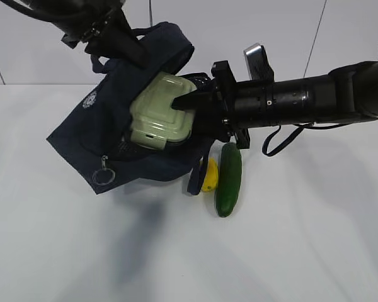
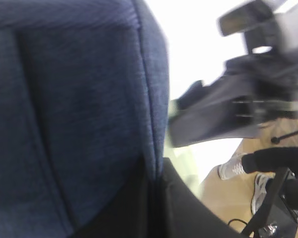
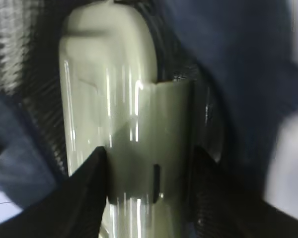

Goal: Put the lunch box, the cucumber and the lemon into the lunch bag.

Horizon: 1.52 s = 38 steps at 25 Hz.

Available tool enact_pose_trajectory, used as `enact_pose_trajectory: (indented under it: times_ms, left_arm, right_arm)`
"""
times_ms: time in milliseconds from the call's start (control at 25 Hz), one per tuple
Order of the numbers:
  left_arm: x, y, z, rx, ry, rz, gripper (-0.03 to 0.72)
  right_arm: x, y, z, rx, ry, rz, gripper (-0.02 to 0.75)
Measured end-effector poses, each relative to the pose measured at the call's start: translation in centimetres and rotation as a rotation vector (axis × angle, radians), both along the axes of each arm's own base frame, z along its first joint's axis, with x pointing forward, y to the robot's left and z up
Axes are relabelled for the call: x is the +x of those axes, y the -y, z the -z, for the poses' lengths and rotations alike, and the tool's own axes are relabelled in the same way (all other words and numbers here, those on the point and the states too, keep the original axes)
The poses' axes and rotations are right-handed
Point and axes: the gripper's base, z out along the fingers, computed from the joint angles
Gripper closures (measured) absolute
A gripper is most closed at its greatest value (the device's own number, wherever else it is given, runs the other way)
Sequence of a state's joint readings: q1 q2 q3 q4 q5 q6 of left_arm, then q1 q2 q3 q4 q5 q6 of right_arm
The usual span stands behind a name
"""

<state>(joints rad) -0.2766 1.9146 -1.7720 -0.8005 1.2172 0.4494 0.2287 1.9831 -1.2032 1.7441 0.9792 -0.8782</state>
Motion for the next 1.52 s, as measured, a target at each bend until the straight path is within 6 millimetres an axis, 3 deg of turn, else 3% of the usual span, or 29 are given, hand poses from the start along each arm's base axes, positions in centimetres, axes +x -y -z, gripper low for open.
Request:
enact_pose_trajectory:
  times_ms: [360, 520, 760, 960, 1320, 1520]
  left_arm:
    - [0.0, -0.2, 0.2, 0.037, -0.006, -0.012, 0.698]
    - [0.4, -0.2, 0.2, 0.033, 0.022, -0.043, 0.698]
    - [1.3, -0.7, 0.6, 0.092, 0.056, -0.134, 0.698]
    - [2.3, -0.5, 3.1, 0.118, -0.011, -0.144, 0.698]
    - [3.5, -0.1, 6.9, 0.14, -0.098, -0.142, 0.698]
    - [3.7, 0.0, 7.5, 0.139, -0.113, -0.142, 0.698]
  right_arm:
    - [3.2, -1.8, 0.0, -0.013, 0.066, 0.012, 0.378]
    - [4.3, -4.2, 0.3, -0.004, 0.091, -0.019, 0.378]
    - [5.0, -7.0, 2.4, -0.003, 0.085, -0.071, 0.378]
    - [5.6, -7.3, 4.1, -0.008, 0.061, -0.071, 0.378]
    - [6.1, -7.2, 5.3, -0.06, 0.045, -0.022, 0.378]
    - [6.2, -7.2, 5.6, -0.07, 0.043, -0.011, 0.378]
